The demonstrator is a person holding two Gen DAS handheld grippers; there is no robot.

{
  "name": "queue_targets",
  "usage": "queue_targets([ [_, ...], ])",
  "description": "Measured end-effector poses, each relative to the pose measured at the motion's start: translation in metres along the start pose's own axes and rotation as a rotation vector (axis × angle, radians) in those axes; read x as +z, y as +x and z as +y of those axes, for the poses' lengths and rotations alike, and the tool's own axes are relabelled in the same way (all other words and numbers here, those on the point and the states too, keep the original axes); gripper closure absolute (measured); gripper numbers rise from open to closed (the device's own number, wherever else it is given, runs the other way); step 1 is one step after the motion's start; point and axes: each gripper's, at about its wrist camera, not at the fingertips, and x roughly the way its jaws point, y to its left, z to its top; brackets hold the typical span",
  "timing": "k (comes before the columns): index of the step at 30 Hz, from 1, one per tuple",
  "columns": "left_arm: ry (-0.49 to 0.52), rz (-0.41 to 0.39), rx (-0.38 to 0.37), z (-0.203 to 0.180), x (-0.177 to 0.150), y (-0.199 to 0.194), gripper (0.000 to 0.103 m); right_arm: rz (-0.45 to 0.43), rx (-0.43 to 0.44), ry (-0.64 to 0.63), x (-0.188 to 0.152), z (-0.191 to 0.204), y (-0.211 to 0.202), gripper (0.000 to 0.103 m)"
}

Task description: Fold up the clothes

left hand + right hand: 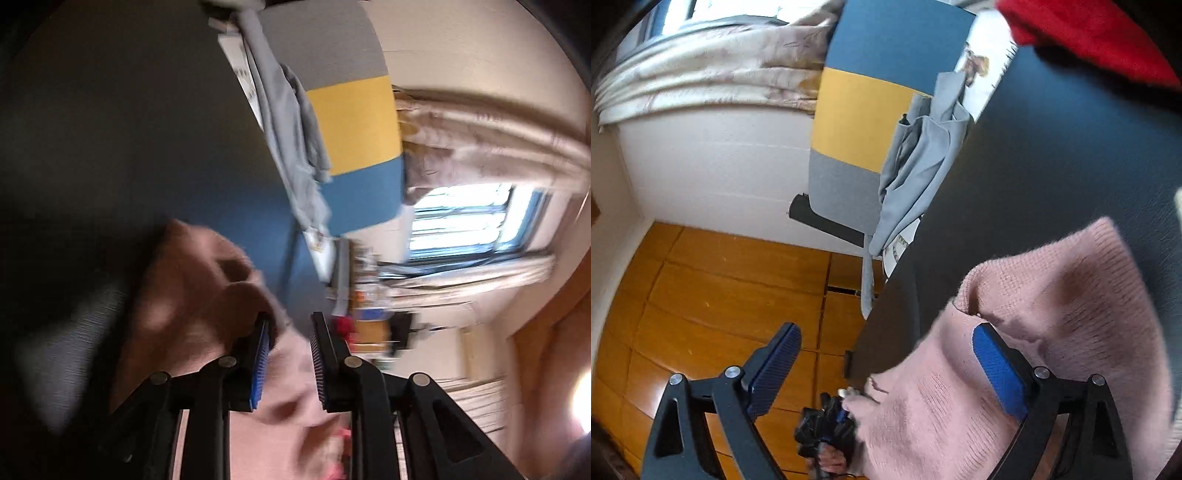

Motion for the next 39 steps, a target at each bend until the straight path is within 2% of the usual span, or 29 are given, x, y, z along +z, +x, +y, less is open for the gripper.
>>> queue_targets([
  [3,0.066,-0.032,0.125,0.000,-0.006,-0.014,0.083,0.000,-0.046,-0.069,-0.004,0.007,-0.012,0.008],
  [4,0.092,-0.046,0.167,-0.001,-0.009,-0.019,0.083,0.006,-0.087,-0.111,-0.004,0.011,-0.010,0.011],
  [6,0.134,-0.061,0.210,0.001,-0.015,-0.029,0.083,0.022,-0.183,-0.205,-0.001,0.020,-0.002,0.023],
  [8,0.170,-0.066,0.223,0.000,-0.024,-0.036,0.083,0.049,-0.278,-0.300,0.002,0.025,0.004,0.042],
  [14,0.320,0.015,0.264,-0.010,-0.058,-0.019,0.083,0.214,-0.464,-0.498,0.011,0.030,0.071,0.043],
  [18,0.388,0.062,0.329,-0.007,-0.075,-0.007,0.083,0.351,-0.596,-0.605,0.003,0.027,0.111,0.046],
  [19,0.407,0.067,0.346,-0.005,-0.078,-0.006,0.083,0.371,-0.610,-0.642,-0.001,0.029,0.117,0.062],
  [20,0.420,0.069,0.358,-0.004,-0.081,-0.006,0.083,0.389,-0.618,-0.682,-0.006,0.032,0.122,0.085],
  [21,0.422,0.068,0.358,-0.004,-0.082,-0.006,0.083,0.389,-0.636,-0.719,-0.009,0.037,0.123,0.093],
  [23,0.426,0.067,0.357,-0.004,-0.083,-0.008,0.082,0.351,-0.685,-0.798,-0.015,0.049,0.119,0.094],
  [26,0.419,0.072,0.349,-0.002,-0.085,-0.010,0.083,0.212,-0.758,-0.832,-0.009,0.063,0.096,0.094],
  [32,0.438,0.088,0.383,-0.007,-0.089,-0.010,0.083,0.164,-0.809,-0.673,0.009,0.022,0.076,0.091],
  [33,0.449,0.085,0.395,-0.010,-0.088,-0.011,0.083,0.155,-0.774,-0.632,0.011,0.016,0.072,0.090],
  [35,0.481,0.062,0.416,-0.020,-0.084,-0.014,0.082,0.115,-0.727,-0.535,0.015,0.010,0.060,0.080],
  [37,0.507,0.036,0.431,-0.027,-0.077,-0.016,0.081,0.074,-0.678,-0.510,0.015,0.013,0.049,0.074],
  [39,0.534,0.016,0.453,-0.032,-0.067,-0.013,0.081,0.031,-0.661,-0.549,0.007,0.026,0.037,0.066],
])
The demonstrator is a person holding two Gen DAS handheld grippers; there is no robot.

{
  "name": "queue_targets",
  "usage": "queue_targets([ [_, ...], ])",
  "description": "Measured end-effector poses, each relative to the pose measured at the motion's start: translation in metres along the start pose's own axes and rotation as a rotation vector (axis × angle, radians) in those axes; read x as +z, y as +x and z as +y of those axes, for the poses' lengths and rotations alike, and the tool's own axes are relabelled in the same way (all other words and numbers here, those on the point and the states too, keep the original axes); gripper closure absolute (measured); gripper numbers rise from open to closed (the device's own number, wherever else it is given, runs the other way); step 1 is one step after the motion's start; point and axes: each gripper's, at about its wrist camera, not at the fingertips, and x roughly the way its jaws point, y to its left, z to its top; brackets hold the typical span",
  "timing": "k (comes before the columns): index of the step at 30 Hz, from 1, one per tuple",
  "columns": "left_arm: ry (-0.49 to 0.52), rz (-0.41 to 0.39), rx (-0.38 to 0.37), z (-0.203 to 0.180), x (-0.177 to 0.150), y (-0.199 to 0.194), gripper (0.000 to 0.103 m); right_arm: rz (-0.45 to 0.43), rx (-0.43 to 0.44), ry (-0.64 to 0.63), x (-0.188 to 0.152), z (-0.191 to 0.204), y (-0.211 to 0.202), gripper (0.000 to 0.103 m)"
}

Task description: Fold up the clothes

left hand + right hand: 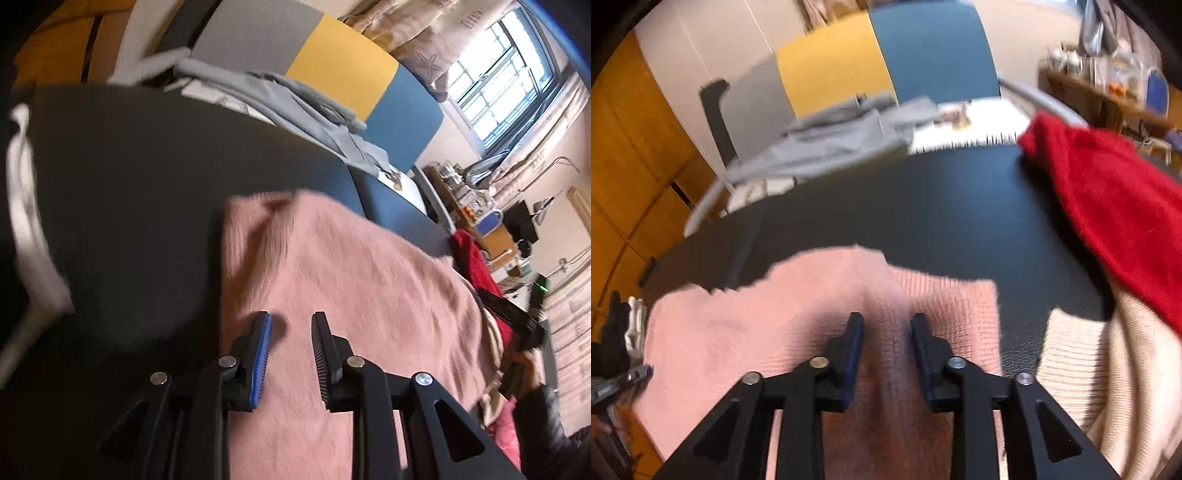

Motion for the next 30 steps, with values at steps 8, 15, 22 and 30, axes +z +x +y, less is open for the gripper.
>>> queue_targets([
  [8,0.089,0.022,0.046,0.002,0.034,0.023,0.072,0.002,0.043,-0.024,-0.037,0.010,-0.045,0.044],
  [15,0.152,0.120,0.018,-0.004,0.031,0.043,0.073,0.077,0.058,0.000,-0.055,-0.008,-0.038,0.044],
  [22,0.150,0.133,0.096,-0.007,0.024,0.034,0.099,0.138,0.017,-0.001,-0.064,-0.018,-0.034,0.090],
  [30,0.098,0.137,0.189,-0.001,0.012,0.015,0.098,0.183,-0.048,-0.071,-0.079,-0.015,-0.052,0.097],
])
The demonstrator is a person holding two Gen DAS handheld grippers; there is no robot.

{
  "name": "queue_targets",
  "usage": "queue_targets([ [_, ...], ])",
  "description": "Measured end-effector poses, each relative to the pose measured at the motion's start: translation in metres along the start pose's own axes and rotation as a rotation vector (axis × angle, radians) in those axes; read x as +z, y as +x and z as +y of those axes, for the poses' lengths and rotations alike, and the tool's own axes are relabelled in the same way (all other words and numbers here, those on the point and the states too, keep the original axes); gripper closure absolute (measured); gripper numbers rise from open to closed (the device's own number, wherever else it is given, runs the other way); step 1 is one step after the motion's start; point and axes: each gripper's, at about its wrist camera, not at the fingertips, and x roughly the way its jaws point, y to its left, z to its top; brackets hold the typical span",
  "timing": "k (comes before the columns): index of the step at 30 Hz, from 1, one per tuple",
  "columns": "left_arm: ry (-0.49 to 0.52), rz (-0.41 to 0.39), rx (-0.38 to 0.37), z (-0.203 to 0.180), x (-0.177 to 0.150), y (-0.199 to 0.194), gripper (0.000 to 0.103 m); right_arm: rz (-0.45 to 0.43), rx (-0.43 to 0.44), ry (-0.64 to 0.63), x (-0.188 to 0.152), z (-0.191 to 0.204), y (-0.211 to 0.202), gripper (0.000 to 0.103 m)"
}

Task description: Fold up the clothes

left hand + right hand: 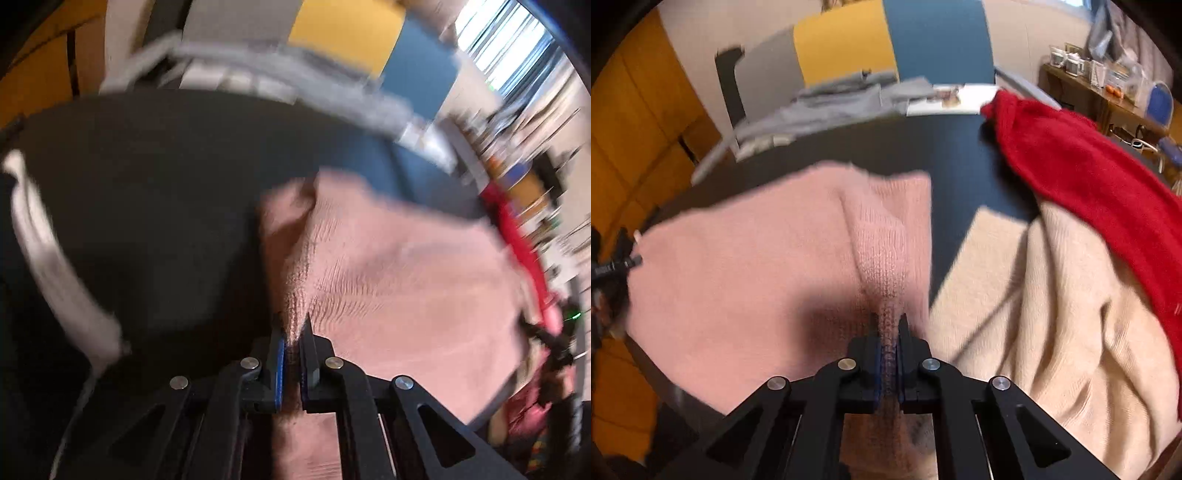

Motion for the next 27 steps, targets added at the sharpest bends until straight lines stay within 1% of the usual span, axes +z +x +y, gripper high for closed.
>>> queue_targets([
  [1,-0.007,0.002,0.011,0.001,-0.002,-0.002,0.094,0.003,-0.002,0.005,-0.003,0.000,0.002,0.097],
  [3,-0.022,0.005,0.033,0.003,-0.006,-0.006,0.091,0.008,-0.006,0.014,-0.010,-0.001,0.007,0.096],
  [4,-0.028,-0.009,0.057,0.003,-0.007,-0.010,0.084,-0.008,0.003,0.025,-0.010,-0.001,0.004,0.094],
  [5,-0.027,-0.051,0.106,0.000,-0.006,-0.018,0.080,-0.030,0.016,0.039,-0.010,-0.002,0.000,0.088],
  [6,-0.016,-0.098,0.155,-0.004,-0.006,-0.027,0.080,-0.046,0.007,0.040,-0.008,-0.001,-0.005,0.083],
  [7,-0.003,-0.152,0.189,-0.010,-0.007,-0.038,0.082,-0.077,-0.007,0.024,-0.006,0.003,-0.012,0.071],
  [8,0.008,-0.205,0.195,-0.017,-0.010,-0.049,0.082,-0.112,-0.021,0.004,-0.003,0.007,-0.019,0.065],
  [9,0.022,-0.244,0.176,-0.025,-0.013,-0.058,0.082,-0.148,-0.035,-0.016,-0.001,0.012,-0.027,0.065],
  [10,0.043,-0.275,0.142,-0.034,-0.017,-0.065,0.082,-0.180,-0.025,-0.041,0.003,0.020,-0.033,0.065],
  [11,0.073,-0.286,0.097,-0.043,-0.021,-0.066,0.081,-0.210,-0.008,-0.067,0.007,0.028,-0.039,0.064],
  [12,0.101,-0.281,0.079,-0.050,-0.026,-0.063,0.081,-0.241,0.010,-0.093,0.012,0.037,-0.045,0.065],
  [14,0.154,-0.231,0.053,-0.065,-0.042,-0.048,0.081,-0.239,0.071,-0.136,0.026,0.055,-0.038,0.065],
  [16,0.188,-0.170,0.035,-0.075,-0.063,-0.033,0.081,-0.213,0.095,-0.195,0.039,0.074,-0.018,0.065],
  [18,0.180,-0.111,0.051,-0.069,-0.088,-0.018,0.083,-0.143,0.183,-0.195,0.053,0.078,0.009,0.065],
  [19,0.171,-0.100,0.053,-0.066,-0.098,-0.014,0.085,-0.117,0.182,-0.169,0.061,0.073,0.025,0.067],
  [21,0.141,-0.146,0.036,-0.059,-0.112,-0.018,0.086,-0.073,0.157,-0.109,0.076,0.062,0.058,0.067],
  [23,0.142,-0.160,0.043,-0.057,-0.120,-0.021,0.088,-0.088,0.141,-0.071,0.081,0.054,0.064,0.073],
  [24,0.148,-0.157,0.050,-0.058,-0.121,-0.022,0.088,-0.099,0.134,-0.053,0.082,0.050,0.065,0.073],
  [25,0.151,-0.149,0.051,-0.057,-0.119,-0.022,0.088,-0.111,0.127,-0.035,0.084,0.046,0.067,0.076],
  [27,0.173,-0.157,0.027,-0.070,-0.110,-0.024,0.089,-0.133,0.112,0.001,0.087,0.039,0.070,0.077],
])
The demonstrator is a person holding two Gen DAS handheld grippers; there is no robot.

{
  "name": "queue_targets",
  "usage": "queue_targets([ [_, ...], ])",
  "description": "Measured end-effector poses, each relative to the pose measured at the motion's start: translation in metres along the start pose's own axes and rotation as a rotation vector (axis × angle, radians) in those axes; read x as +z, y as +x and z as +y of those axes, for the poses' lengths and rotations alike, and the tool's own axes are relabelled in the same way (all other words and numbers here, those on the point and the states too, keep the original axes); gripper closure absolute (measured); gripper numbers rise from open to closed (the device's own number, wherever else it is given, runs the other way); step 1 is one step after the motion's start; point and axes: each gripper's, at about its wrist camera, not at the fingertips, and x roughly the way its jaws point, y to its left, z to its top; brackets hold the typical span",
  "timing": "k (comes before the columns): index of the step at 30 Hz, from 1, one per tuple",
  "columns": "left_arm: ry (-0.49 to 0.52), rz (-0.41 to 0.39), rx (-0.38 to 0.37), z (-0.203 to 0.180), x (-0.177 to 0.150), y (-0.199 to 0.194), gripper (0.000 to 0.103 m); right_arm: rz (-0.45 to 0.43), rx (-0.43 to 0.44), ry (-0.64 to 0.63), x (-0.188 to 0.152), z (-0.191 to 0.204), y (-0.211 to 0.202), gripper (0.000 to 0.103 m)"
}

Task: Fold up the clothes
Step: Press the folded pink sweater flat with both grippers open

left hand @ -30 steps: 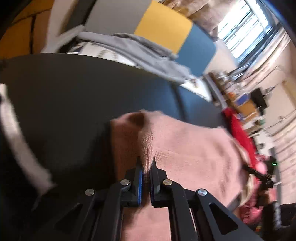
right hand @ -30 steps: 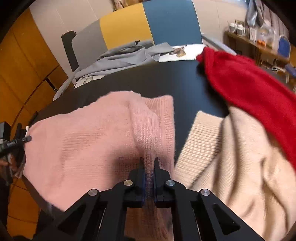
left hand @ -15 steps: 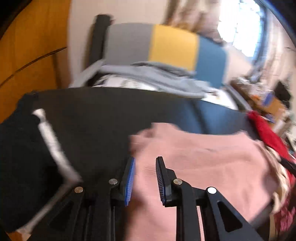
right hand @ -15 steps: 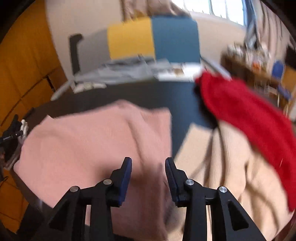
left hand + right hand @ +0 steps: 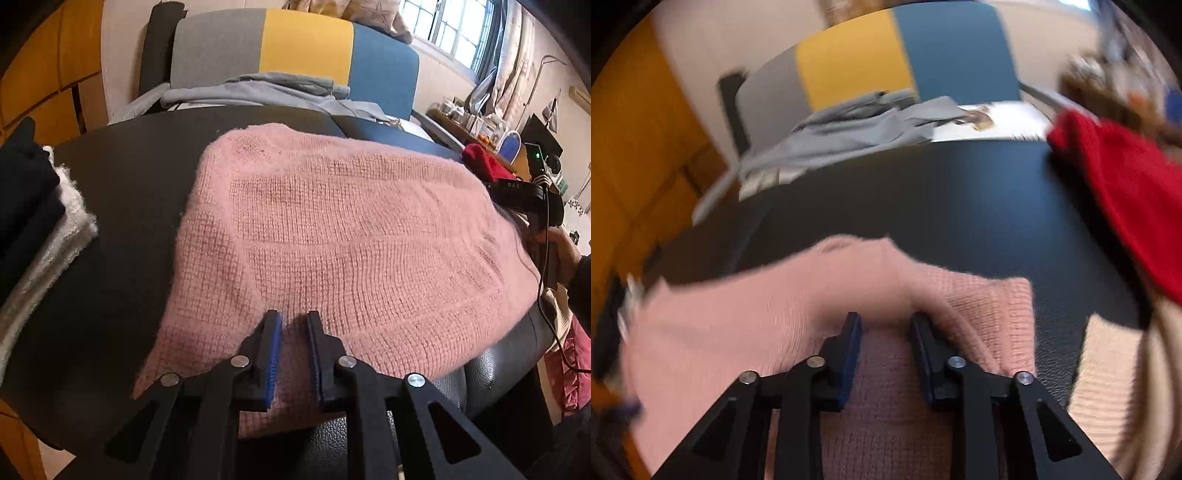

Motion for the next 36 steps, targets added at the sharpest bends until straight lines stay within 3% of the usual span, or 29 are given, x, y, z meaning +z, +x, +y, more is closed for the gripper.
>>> queue_targets([
  [3,0.040,-0.036,-0.056,-0.024,0.023,-0.001,0.093,-0.035,-0.021,0.018,0.003,-0.002,-0.005,0.075],
  [6,0.080,-0.072,-0.112,-0.048,0.045,-0.003,0.087,-0.068,-0.011,-0.042,-0.003,0.016,-0.028,0.071],
  [10,0.155,-0.098,-0.211,-0.091,0.077,0.007,0.085,-0.056,0.017,-0.040,-0.032,0.027,-0.042,0.038],
  [13,0.240,-0.076,-0.299,-0.141,0.093,0.032,0.085,-0.047,0.037,-0.038,-0.053,0.034,-0.052,0.038],
  [15,0.280,-0.063,-0.318,-0.165,0.097,0.047,0.085,-0.041,0.051,-0.037,-0.068,0.039,-0.058,0.038],
  [18,0.308,-0.047,-0.294,-0.191,0.109,0.075,0.084,-0.036,0.062,-0.043,-0.087,0.045,-0.065,0.037],
  [20,0.297,-0.011,-0.221,-0.196,0.111,0.096,0.084,-0.043,0.049,-0.063,-0.096,0.044,-0.062,0.033],
  [23,0.257,-0.023,-0.225,-0.187,0.113,0.109,0.085,-0.052,0.030,-0.092,-0.109,0.042,-0.059,0.033],
  [30,0.240,-0.081,-0.205,-0.174,0.100,0.067,0.086,-0.064,-0.006,-0.128,-0.121,0.044,-0.057,0.031],
  [36,0.141,-0.149,-0.140,-0.121,0.066,0.027,0.086,-0.081,-0.005,-0.081,-0.111,0.059,-0.074,0.031],
])
